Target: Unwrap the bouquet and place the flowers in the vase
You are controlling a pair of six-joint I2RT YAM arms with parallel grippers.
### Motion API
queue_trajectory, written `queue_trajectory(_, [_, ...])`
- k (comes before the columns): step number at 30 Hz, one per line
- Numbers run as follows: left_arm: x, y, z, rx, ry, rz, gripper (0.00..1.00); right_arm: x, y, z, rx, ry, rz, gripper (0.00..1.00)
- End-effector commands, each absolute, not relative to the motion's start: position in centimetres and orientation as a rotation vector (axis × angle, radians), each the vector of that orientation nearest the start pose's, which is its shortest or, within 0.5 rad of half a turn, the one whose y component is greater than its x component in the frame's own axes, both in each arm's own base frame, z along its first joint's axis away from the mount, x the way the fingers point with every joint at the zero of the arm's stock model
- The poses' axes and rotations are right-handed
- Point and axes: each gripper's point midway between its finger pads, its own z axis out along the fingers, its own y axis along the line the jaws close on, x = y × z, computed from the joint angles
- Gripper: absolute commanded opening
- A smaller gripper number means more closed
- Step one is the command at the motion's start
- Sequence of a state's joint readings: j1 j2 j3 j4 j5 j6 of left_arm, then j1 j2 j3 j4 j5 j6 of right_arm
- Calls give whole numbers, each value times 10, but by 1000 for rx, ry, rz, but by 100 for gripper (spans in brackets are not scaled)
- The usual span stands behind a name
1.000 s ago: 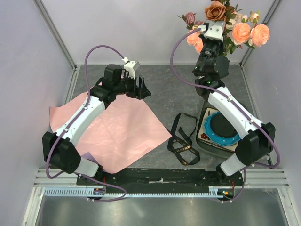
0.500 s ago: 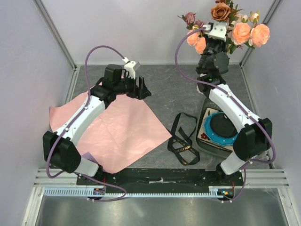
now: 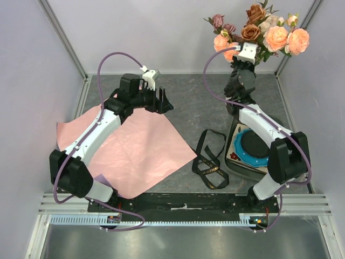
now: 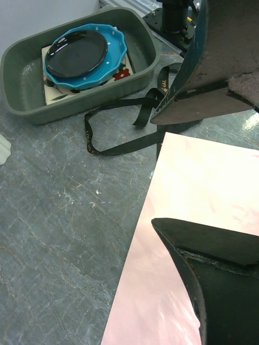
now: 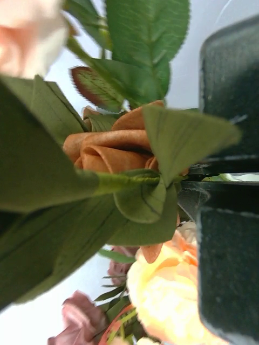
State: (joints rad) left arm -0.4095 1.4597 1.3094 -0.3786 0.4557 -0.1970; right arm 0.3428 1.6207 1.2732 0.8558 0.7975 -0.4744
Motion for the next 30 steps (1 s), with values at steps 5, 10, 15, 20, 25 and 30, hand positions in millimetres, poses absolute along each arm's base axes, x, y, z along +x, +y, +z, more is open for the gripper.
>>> queue_trajectory(5, [352,-247,264,497,2036,-878,77,499,9,346,346,1298,-495,0])
queue_trajectory(10, [352,-247,265,495,2036,-877,77,507,7,314,347,1367,-517,0])
queue_trajectory(15, [353,-244,269,486,2027,-883,77,510,8,287,341,1432,-522,8])
queue_trajectory(20, [352,-242,275,481,2012,-888,77,506,8,278,351,1489,-507,27])
queue_trajectory(25, [351,-240,280,472,1997,-901,77,495,7,281,360,1535,-508,41])
queue_trajectory(30, [349,-240,285,475,1985,-908,77,476,2,275,379,1600,-500,49])
